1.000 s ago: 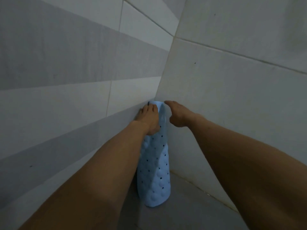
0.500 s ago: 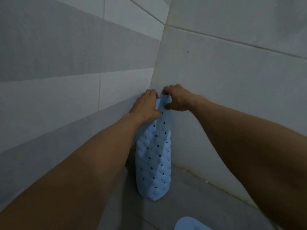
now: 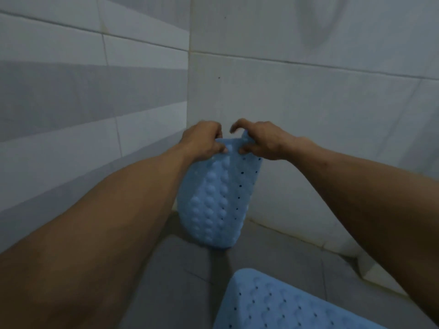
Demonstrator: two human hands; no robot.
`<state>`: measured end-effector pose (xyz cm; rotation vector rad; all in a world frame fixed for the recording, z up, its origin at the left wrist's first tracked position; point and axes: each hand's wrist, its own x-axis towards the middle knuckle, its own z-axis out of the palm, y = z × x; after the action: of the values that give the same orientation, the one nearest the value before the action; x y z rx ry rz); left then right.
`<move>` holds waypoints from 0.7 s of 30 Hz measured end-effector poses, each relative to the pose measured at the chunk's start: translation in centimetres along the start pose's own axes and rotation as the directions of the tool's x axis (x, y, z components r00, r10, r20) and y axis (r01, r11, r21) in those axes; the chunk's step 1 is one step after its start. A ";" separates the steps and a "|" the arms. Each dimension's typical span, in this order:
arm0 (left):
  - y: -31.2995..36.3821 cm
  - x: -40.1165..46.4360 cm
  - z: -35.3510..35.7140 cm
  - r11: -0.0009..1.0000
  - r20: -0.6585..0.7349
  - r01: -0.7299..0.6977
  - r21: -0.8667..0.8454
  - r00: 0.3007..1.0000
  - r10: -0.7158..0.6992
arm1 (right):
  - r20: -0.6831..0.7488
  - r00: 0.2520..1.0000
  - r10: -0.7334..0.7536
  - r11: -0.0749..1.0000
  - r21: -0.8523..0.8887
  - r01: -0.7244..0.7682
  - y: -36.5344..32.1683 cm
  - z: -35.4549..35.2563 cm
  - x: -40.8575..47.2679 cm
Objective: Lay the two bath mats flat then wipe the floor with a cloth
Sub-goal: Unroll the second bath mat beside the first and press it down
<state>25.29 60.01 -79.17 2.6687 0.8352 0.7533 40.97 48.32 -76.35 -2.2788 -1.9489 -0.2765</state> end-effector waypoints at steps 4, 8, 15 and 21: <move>5.4 -1.8 -1.7 0.999 -0.090 -0.020 0.027 0.996 0.022 | 0.122 0.990 0.071 0.995 0.058 -0.079 1.2 -3.5 -5.3; 10.0 -4.1 -2.3 1.000 -0.141 -0.006 0.000 0.990 0.006 | 0.228 0.967 0.115 0.993 0.012 -0.121 2.8 -5.6 -12.1; 19.6 -9.1 -2.7 0.991 -0.216 -0.033 -0.132 0.976 0.004 | 0.087 0.987 0.138 0.989 -0.074 -0.132 6.0 -7.9 -23.6; 26.9 -14.6 -7.4 0.998 -0.158 -0.068 -0.004 0.985 0.067 | 0.243 0.944 0.222 0.955 0.143 -0.261 5.6 -11.2 -32.7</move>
<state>23.43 30.30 -68.87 2.6683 0.7788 0.9929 41.05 13.49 -72.59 -2.4879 -1.6768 0.1786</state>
